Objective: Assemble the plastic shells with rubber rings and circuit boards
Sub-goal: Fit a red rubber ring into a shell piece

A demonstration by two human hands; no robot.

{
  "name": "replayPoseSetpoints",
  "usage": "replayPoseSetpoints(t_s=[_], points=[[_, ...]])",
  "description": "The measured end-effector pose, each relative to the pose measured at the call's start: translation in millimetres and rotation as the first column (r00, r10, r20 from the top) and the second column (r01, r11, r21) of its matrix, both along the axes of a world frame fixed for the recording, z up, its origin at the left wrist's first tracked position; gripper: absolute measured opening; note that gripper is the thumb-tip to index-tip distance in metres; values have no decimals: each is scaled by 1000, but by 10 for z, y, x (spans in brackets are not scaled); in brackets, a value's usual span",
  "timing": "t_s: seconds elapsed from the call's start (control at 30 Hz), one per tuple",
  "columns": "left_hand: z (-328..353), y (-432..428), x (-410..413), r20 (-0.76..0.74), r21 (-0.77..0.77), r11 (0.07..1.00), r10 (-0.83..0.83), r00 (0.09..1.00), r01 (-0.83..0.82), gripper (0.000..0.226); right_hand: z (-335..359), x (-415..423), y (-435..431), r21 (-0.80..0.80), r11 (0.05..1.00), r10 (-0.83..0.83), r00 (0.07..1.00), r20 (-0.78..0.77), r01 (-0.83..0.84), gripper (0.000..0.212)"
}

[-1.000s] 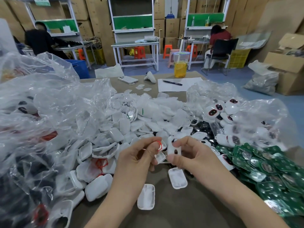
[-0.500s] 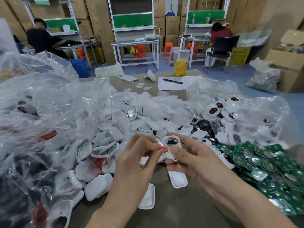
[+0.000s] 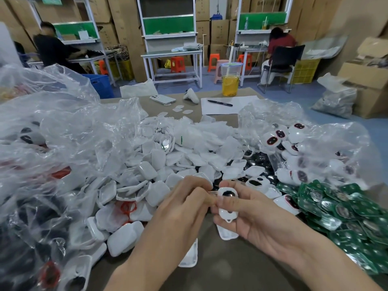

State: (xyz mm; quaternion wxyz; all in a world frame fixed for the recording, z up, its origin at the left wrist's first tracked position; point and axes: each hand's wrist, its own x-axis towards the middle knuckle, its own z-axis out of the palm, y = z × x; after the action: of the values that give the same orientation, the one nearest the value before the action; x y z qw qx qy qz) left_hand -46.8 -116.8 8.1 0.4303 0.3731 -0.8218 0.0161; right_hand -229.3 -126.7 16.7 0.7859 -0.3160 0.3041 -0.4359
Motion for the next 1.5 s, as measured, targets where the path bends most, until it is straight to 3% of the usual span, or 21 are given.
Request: replayPoseSetpoints(t_s=[0.13,0.33,0.53,0.63,0.77,0.93,1.03,1.2,1.33,1.5], points=[[-22,43,-12,-43,115,991,-63,997,67,13,16,-1,-20,-95,992,-84,994,-72,77,39],[2,61,-107,-376,300,946,-4,927,126,13,60,4,17,-273,955,-156,977,-146,112,28],[49,54,-141,-503,411,890,42,863,196,21,69,-20,14,-324,938,-188,965,-183,121,26],[51,77,-129,-470,409,892,28,882,190,15,65,-25,1,-315,943,-171,969,-179,108,25],[74,108,-54,-218,250,965,-29,975,85,12,49,-41,-3,-266,961,-121,977,-178,70,27],[67,65,22,-7,108,994,11,1000,-11,18,42,-33,4,-280,958,-126,967,-219,61,28],[45,48,37,-9,26,998,53,999,-53,19,21,-23,-1,-284,954,-144,975,-167,93,31],[8,41,14,-185,111,990,110,977,-90,27,-37,16,5,-296,954,-104,982,-158,53,36],[-24,51,-34,-172,163,986,73,982,-45,31,-61,53,13,-370,928,-133,967,-218,44,38],[-40,27,-20,-71,94,989,123,990,-116,26,-96,55,16,-401,916,-99,957,-273,-19,29]])
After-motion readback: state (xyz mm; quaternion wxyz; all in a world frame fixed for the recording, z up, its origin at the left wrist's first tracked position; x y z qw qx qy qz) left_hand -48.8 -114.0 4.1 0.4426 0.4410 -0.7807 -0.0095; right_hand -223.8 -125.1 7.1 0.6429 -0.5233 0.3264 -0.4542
